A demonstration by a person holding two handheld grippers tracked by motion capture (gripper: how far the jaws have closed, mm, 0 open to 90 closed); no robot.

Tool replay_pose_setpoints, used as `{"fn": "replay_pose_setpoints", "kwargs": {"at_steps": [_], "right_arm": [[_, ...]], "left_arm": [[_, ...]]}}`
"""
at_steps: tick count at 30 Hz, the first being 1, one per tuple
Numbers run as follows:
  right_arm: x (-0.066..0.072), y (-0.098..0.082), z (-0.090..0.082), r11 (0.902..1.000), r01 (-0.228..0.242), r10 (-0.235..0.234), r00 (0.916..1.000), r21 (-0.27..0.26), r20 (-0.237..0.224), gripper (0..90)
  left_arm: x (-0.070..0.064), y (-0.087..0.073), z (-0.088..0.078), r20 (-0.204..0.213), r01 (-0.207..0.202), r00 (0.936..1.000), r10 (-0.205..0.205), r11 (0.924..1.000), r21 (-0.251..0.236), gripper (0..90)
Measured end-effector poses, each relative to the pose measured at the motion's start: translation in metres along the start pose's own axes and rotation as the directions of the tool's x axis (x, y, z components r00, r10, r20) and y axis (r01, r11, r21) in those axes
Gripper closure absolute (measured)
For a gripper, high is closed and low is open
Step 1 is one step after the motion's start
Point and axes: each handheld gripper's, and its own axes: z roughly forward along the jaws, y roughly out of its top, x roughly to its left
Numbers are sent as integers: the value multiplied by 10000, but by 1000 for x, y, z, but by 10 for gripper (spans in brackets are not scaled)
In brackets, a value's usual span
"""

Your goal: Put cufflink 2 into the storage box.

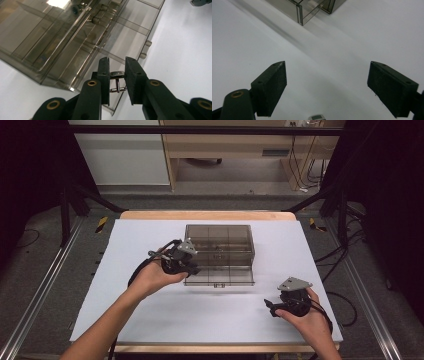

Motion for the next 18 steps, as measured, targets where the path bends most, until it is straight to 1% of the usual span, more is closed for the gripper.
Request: {"fn": "replay_pose_setpoints", "kwargs": {"at_steps": [4,7,9,13,18], "right_arm": [[0,1,0,10000,18,-18,10000,-29,-6,163],[0,0,0,10000,4,-4,10000,12,10,162],[0,0,0,10000,-18,18,10000,2,12,162],[0,-2,-2,10000,-33,33,10000,-20,-12,162],[-2,-5,-2,10000,-84,84,10000,6,8,161]], "left_arm": [[-4,5,7,131,-146,9998,147,9999,-45,747],[-5,9,14,144,-125,9998,127,9998,-143,747],[-5,12,21,191,-88,9998,91,9999,-147,747],[-6,17,34,278,-153,9995,157,9998,-152,747],[-4,21,47,198,-127,9997,132,9996,-259,747]]}}
